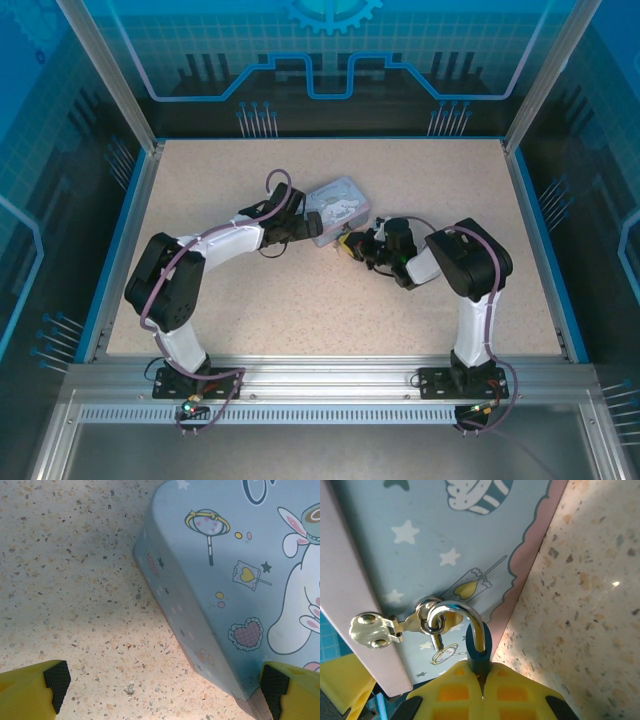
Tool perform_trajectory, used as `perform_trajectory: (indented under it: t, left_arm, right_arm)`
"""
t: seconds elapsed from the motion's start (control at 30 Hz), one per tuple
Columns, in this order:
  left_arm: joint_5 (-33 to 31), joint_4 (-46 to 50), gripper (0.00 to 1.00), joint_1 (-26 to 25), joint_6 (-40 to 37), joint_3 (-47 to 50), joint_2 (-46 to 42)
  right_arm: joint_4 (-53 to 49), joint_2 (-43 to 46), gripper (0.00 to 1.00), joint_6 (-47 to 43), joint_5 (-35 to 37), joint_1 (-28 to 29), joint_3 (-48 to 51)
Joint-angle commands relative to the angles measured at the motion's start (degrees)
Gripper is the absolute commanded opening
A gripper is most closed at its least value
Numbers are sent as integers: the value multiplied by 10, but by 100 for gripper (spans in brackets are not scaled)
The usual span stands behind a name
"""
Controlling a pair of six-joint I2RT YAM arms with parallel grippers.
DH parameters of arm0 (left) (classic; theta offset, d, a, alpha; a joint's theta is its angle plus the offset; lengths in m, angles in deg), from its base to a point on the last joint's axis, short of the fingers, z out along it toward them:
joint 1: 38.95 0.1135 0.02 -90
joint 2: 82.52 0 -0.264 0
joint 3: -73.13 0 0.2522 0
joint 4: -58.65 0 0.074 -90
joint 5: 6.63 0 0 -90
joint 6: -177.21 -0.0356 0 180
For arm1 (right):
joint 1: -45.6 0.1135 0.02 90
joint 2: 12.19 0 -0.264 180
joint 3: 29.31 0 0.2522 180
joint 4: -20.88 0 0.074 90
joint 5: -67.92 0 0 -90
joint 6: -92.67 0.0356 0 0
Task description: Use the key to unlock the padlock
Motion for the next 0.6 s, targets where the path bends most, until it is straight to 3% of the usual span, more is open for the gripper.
perform_trajectory:
  t: [0.0,0.57]
  left_arm:
    - [0,36,99,-2,-5,12,20]
    - [0,38,99,-2,-5,12,23]
  right_arm:
    - [32,-7,0,13,19,-13,-6]
    - [-3,20,0,-9,7,-39,-8]
